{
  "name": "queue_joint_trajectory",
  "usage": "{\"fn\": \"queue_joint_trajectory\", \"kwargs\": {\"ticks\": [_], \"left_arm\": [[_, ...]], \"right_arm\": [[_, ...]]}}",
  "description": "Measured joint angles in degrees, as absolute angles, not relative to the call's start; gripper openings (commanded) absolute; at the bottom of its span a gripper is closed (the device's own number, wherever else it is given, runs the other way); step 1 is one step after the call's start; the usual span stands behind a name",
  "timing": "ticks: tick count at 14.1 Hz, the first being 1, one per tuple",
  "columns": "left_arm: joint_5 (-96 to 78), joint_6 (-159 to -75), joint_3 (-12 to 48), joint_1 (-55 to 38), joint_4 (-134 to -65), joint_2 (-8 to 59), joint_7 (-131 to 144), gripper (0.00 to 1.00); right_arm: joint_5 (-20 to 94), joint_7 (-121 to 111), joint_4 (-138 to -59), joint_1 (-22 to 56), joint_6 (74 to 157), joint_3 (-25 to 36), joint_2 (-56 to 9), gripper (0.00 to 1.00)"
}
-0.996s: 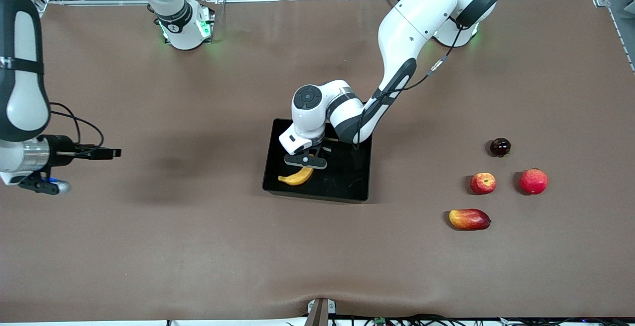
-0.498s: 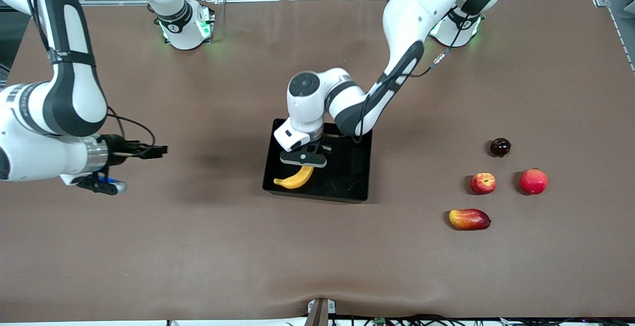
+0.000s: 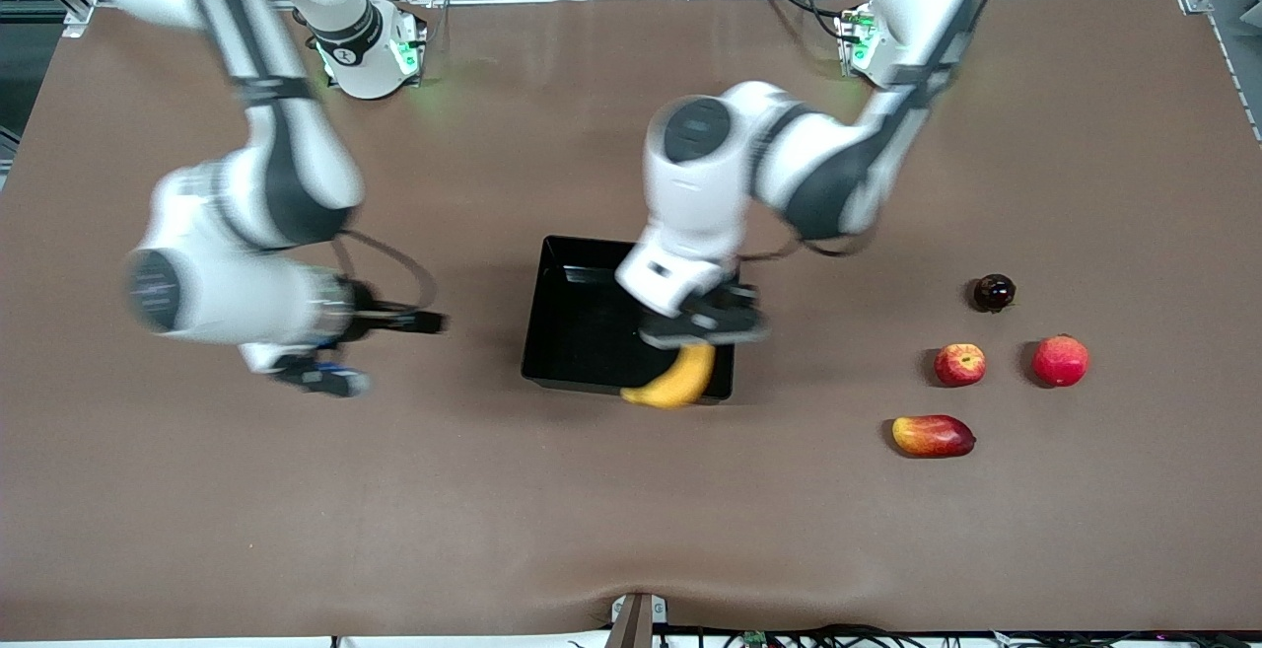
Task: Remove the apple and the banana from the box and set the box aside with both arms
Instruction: 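Place the banana by the mango while the right gripper grips the tray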
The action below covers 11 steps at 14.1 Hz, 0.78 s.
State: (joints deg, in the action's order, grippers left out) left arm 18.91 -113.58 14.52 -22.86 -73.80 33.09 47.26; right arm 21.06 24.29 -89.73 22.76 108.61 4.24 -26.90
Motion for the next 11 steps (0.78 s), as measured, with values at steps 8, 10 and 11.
{"fn": "queue_joint_trajectory", "kwargs": {"ticks": [8,10,11], "left_arm": [[13.56,-113.25,14.43,1.66,-77.59,32.39,39.71,0.00],[13.56,-113.41,14.42,5.92,-79.11,33.22,38.28,0.00],[13.56,-113.79,14.43,7.64,-79.87,33.69,37.29,0.00]], "right_arm": [[19.11,27.53,-90.86,30.81,124.91,4.46,-35.40,0.92],[17.69,27.56,-92.04,31.73,126.89,4.48,-36.21,0.43],[17.48,27.56,-92.47,31.91,127.10,4.50,-36.31,0.18]]}}
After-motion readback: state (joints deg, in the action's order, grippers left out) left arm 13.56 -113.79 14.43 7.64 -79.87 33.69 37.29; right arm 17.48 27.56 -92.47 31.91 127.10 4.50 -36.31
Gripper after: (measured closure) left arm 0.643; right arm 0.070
